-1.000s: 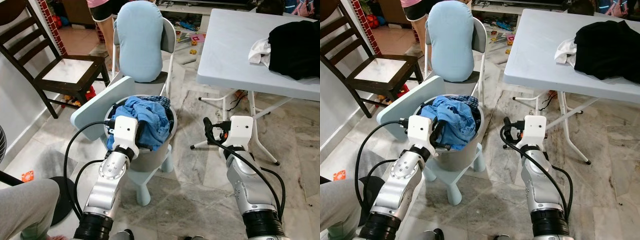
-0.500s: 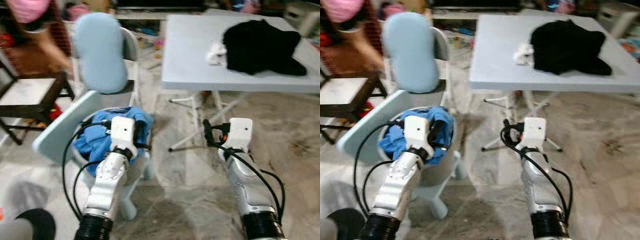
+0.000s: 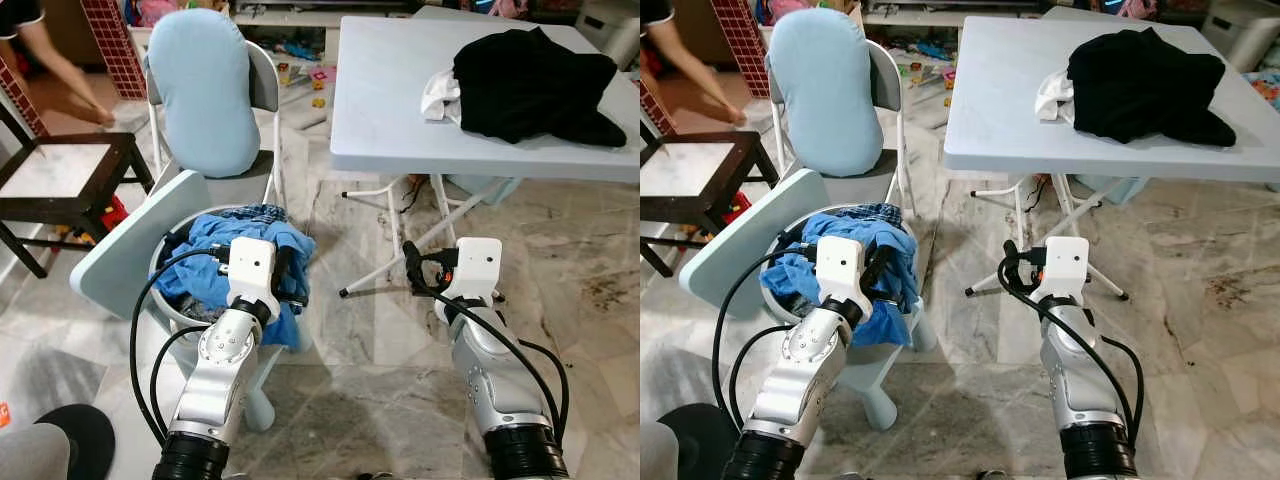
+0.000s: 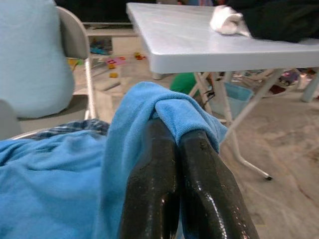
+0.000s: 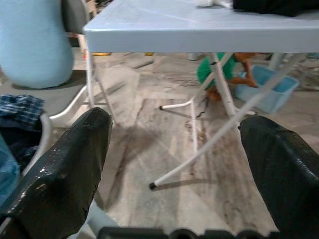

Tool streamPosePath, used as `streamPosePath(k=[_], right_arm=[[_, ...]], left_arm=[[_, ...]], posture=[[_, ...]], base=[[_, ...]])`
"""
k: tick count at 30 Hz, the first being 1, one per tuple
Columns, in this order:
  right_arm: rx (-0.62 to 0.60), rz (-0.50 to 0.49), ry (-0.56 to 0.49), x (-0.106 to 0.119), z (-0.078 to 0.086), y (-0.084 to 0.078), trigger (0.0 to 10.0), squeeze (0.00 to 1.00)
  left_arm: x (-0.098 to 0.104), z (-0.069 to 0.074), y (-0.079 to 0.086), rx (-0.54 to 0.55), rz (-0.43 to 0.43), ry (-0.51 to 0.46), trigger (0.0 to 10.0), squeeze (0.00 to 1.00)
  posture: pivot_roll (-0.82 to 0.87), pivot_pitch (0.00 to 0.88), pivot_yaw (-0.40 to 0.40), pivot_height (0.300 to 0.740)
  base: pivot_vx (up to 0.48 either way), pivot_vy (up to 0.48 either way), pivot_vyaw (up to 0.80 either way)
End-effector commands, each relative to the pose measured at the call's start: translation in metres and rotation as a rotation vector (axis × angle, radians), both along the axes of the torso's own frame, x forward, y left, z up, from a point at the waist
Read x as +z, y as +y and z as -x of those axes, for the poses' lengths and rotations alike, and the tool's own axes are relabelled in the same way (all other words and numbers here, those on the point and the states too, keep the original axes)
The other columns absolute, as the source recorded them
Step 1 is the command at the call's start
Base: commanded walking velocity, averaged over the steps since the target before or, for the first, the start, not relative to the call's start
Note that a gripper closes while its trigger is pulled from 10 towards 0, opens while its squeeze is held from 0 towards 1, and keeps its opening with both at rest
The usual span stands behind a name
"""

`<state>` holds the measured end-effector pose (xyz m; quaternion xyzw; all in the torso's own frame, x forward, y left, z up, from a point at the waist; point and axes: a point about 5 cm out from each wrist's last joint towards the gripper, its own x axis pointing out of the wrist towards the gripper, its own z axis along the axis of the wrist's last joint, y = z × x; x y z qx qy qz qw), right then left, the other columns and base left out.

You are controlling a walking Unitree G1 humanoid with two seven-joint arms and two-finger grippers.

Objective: Hang hanger

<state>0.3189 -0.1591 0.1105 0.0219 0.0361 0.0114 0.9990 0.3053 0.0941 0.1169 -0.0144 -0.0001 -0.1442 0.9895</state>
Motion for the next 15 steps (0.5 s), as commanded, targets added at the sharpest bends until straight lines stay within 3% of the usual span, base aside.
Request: streamPosePath(k=[1,15], right_arm=[[-0.018,0.010,-0.004,0.0025,0.0014,-0.0053,10.0,0.00],[0.000,0.040,0.018,-0.0013,0.0014,-0.0024,10.0,0.00]], left_arm=[[0.0039,0.0005,-0.0043,-0.013,-0.001,-0.009,10.0,0.00],[0.0034,-0.0010,-0.0003,-0.004,-0.009,-0.005,10.0,0.00]], posture=[[-0.05,0.120,0.000,0.740],[-0.05,0.124,0.000,0.740]], base=[[0.000,-0.461,0.00],[0.000,-0.393,0.00]])
